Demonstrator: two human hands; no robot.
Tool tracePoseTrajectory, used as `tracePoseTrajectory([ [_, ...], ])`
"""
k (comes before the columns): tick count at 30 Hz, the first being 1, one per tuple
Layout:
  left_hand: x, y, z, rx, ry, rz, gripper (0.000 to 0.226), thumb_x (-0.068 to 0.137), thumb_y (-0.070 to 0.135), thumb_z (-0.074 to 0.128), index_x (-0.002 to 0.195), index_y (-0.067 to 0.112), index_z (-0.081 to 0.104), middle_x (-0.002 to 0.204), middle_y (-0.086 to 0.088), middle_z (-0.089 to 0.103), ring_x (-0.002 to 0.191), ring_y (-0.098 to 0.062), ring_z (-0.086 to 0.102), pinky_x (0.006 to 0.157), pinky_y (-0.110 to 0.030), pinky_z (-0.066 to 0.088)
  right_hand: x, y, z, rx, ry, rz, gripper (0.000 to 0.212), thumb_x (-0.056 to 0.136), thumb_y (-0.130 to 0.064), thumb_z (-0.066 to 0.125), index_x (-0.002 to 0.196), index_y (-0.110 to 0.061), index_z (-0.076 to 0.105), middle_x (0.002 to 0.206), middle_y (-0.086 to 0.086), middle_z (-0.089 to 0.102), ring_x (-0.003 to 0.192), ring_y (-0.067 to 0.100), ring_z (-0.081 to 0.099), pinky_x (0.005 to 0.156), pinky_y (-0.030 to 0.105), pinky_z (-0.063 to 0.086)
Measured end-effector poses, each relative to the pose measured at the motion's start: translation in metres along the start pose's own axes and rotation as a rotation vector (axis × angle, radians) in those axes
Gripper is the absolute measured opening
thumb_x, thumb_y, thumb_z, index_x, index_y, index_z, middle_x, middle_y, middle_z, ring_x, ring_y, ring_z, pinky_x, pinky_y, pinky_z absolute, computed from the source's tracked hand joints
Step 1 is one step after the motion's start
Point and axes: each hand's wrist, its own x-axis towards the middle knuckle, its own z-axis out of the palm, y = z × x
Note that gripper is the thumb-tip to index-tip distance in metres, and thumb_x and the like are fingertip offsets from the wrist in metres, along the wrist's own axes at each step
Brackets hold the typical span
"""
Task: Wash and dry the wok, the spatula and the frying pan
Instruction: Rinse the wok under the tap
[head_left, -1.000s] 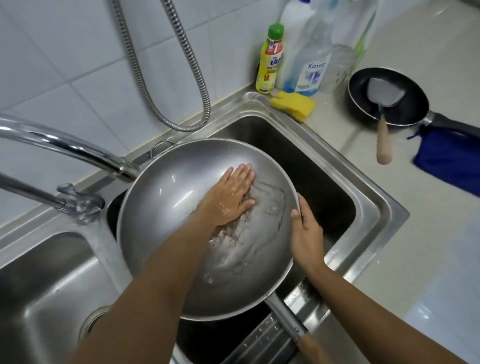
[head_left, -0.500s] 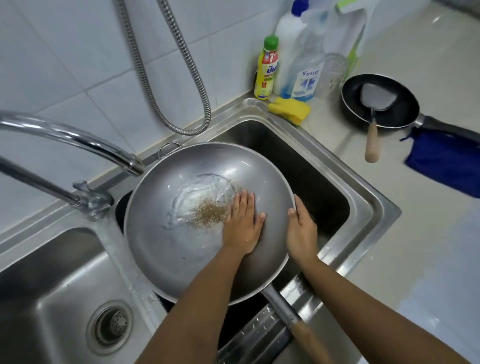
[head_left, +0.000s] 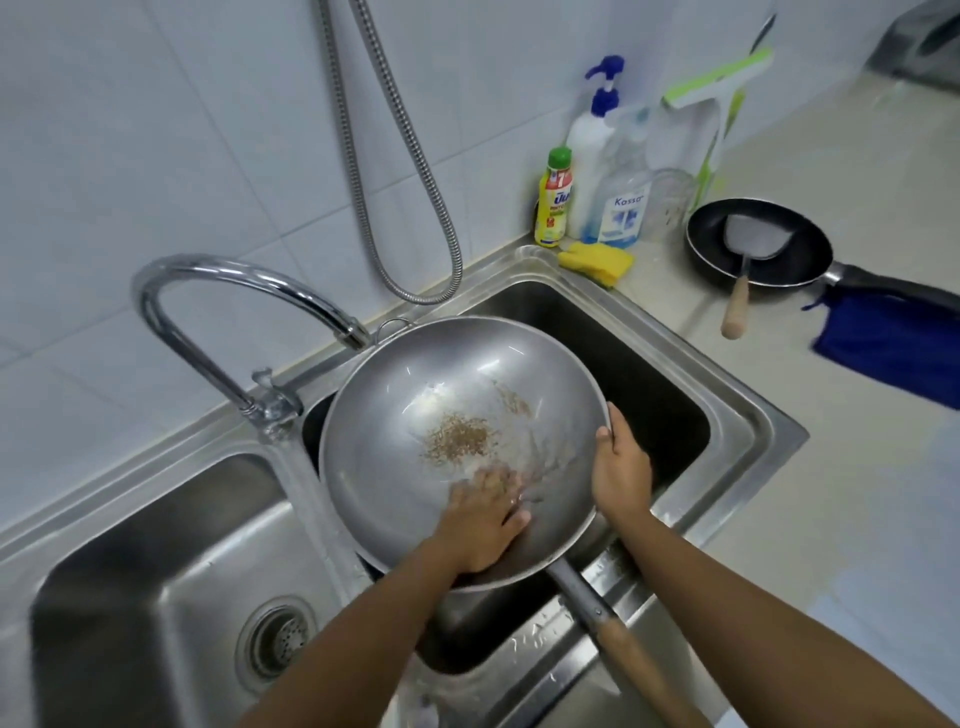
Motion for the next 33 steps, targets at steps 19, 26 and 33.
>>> tracePoseTrajectory([
  [19, -0.005, 0.036, 0.0, -0.177, -0.126, -0.078, 0.065, 0.1, 0.056, 0.019, 0.156, 0.025, 0.004, 0.163, -0.002, -0.003, 0.15, -0.022, -0.004, 0.118, -0.049, -0.001, -0.006, -0.002, -0.004, -0.022, -0.011, -0.004, 0.045, 0.104, -0.033, 0.032, 0.148, -0.03, 0.033, 0.121, 0.009, 0.061, 0.112, 0.027, 0.058, 0.098, 0.046, 0.048],
  [26, -0.07, -0.074, -0.024, 0.315, 0.27, -0.357, 0.052, 0.092, 0.041, 0.024, 0.13, 0.021, 0.054, 0.146, -0.011, 0.041, 0.135, -0.03, 0.033, 0.112, -0.049, 0.025, -0.007, -0.002, -0.007, 0.039, -0.045, 0.001, 0.045, 0.104, -0.03, 0.034, 0.149, -0.028, 0.033, 0.124, 0.011, 0.061, 0.116, 0.029, 0.057, 0.1, 0.047, 0.045],
  [33, -0.088, -0.115, -0.031, -0.194, 0.609, -0.679, 0.06, 0.088, 0.029, 0.061, 0.141, 0.009, 0.04, 0.148, -0.015, 0.038, 0.141, -0.032, 0.027, 0.112, -0.052, 0.022, -0.008, 0.0, -0.002, 0.108, -0.111, 0.072, 0.039, 0.102, -0.025, 0.042, 0.139, -0.017, 0.046, 0.122, 0.007, 0.06, 0.115, 0.03, 0.056, 0.097, 0.042, 0.044],
])
